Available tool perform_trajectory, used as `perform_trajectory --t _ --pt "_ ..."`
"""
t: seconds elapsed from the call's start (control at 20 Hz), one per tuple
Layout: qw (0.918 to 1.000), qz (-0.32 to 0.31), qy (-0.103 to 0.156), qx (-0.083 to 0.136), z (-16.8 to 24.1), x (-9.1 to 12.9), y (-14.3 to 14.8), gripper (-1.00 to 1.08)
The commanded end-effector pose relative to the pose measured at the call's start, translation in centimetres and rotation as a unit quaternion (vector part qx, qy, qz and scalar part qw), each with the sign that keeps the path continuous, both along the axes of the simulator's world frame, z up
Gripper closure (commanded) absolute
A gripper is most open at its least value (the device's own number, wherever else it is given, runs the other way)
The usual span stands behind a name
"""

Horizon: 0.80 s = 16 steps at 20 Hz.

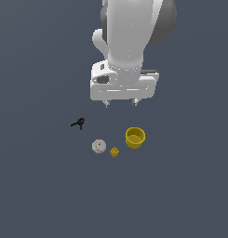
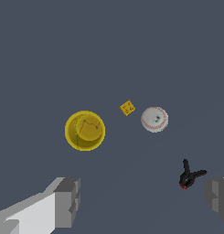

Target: Pick up a designated object from a clutter of objects.

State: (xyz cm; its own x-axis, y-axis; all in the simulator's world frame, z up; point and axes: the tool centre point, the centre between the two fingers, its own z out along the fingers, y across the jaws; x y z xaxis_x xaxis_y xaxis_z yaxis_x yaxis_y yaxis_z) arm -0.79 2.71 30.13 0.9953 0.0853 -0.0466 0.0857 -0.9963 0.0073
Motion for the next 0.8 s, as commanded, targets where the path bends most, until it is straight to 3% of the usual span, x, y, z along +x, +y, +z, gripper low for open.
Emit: perform_trajectory --t 0.0,0.45,0.75 --pt "1.0 0.0 0.0 0.0 0.0 0.0 0.0 -0.92" --pt "0.9998 0.016 0.005 -0.014 0.04 0.17 0.72 -0.92" --pt "0.9998 0.012 0.005 -0.012 -0.41 0.19 0.31 -0.92"
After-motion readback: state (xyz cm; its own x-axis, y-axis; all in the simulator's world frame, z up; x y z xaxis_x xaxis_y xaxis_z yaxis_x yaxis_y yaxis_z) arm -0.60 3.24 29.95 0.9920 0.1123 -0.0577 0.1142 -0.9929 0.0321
